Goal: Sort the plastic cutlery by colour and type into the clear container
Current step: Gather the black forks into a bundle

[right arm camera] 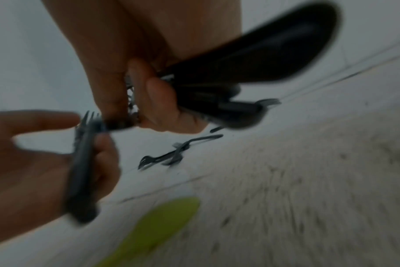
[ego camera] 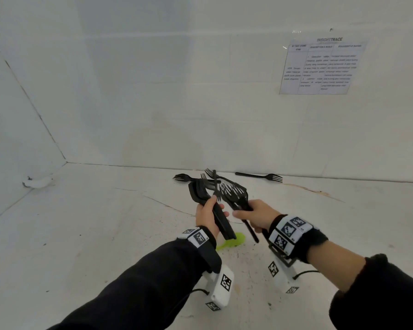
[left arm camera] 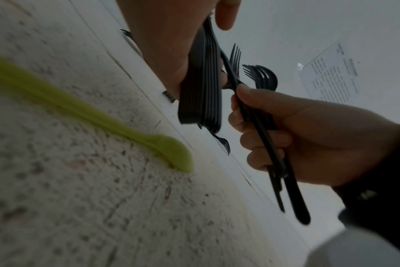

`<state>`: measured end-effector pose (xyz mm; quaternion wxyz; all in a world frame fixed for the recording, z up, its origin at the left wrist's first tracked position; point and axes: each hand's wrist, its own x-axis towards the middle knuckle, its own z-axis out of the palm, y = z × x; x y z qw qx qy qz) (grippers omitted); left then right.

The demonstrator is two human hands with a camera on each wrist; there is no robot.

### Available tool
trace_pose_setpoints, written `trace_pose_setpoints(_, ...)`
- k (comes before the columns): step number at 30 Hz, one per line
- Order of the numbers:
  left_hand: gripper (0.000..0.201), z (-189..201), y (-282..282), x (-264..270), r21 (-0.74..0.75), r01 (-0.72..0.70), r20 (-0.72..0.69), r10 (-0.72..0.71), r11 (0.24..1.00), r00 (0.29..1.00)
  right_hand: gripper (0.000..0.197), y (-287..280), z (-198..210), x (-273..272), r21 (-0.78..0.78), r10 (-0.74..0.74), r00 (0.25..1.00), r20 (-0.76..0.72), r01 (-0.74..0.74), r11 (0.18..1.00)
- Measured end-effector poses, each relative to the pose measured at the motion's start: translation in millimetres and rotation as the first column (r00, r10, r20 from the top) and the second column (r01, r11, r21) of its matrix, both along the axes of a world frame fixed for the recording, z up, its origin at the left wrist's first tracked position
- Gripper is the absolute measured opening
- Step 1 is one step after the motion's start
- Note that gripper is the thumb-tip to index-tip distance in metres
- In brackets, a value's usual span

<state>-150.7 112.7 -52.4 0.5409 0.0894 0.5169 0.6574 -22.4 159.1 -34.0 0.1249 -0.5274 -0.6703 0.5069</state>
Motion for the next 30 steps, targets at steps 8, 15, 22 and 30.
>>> trace_pose_setpoints(8, 0.028, -4, -9, 2, 0.021, -0.046, -0.050, 0.047, 0.999, 0.998, 0.008, -37, -12, -11, -0.007, -0.019, 0.992, -0.122, 0.019, 1.000)
trace_pose_setpoints(15, 0.013, -8, -9, 1, -0.085, 0.038, -0.055, -0.043, 0.996, 0.998, 0.011, -32, -9, -21, 0.171, -0.129, 0.984, -0.123, 0.149, 0.974)
trace_pose_setpoints(22, 0.025, -16, -7, 6, -0.081, 0.177, 0.000, -0.178, 0.981, 0.984, 0.022, -39, -7, -26, 0.211, -0.138, 0.979, -0.153, 0.169, 0.963)
trace_pose_setpoints(30, 0.024, -21, -7, 17, -0.028, 0.219, 0.037, -0.218, 0.975, 0.975, 0.015, -41, -8, -13, 0.197, -0.186, 0.968, -0.169, 0.218, 0.956)
